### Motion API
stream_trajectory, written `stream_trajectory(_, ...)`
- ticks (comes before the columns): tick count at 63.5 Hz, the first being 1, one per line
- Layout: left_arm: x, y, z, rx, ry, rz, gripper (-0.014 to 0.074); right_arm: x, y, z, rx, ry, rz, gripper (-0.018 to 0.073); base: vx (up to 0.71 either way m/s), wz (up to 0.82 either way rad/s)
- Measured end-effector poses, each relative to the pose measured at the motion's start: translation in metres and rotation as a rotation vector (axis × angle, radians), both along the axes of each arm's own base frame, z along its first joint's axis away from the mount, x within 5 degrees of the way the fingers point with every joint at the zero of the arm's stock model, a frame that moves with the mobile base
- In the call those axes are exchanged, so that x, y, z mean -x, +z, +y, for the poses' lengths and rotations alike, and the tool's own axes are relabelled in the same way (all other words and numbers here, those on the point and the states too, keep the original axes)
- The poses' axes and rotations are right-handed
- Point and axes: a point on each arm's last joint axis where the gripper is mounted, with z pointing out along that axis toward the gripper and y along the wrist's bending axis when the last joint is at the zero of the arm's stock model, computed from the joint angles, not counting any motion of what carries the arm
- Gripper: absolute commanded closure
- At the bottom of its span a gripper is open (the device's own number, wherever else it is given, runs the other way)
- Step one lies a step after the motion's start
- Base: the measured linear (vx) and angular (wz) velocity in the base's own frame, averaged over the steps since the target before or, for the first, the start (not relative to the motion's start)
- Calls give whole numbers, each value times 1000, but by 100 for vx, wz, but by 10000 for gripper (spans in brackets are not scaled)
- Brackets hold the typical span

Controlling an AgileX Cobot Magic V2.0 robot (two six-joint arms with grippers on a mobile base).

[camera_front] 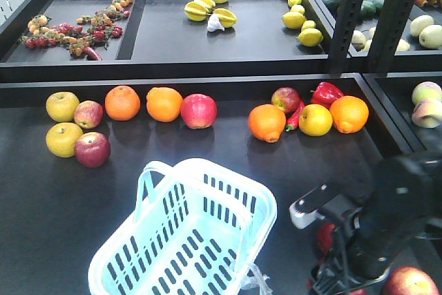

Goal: Pick three apples into basket with both arms
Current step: 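Carry the apple over the basket and open the right gripper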

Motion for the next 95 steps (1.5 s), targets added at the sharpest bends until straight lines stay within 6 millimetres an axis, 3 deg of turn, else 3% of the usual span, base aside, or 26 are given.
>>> stream_trajectory(15,0,0,0,0,0,0,11,33,59,5,-237,-2,-138,226,0,0)
stream_trajectory(24,0,0,0,0,0,0,11,54,81,25,-407,145,-199,226,0,0)
stream_trajectory(34,0,0,0,0,0,0,11,69,89,51,-517,261,-251,226,0,0)
stream_trajectory(48,0,0,0,0,0,0,11,72,87,87,-577,326,-403,226,0,0)
stream_trajectory(62,0,0,0,0,0,0,11,60,62,123,-570,304,-502,207,0,0)
stream_trajectory(74,0,0,0,0,0,0,11,52,36,137,-521,297,-490,41,0,0)
stream_trajectory(83,0,0,0,0,0,0,11,49,29,140,-507,288,-497,-109,0,0)
stream_trajectory(95,0,0,0,0,0,-1,11,46,30,141,-511,272,-525,-163,0,0)
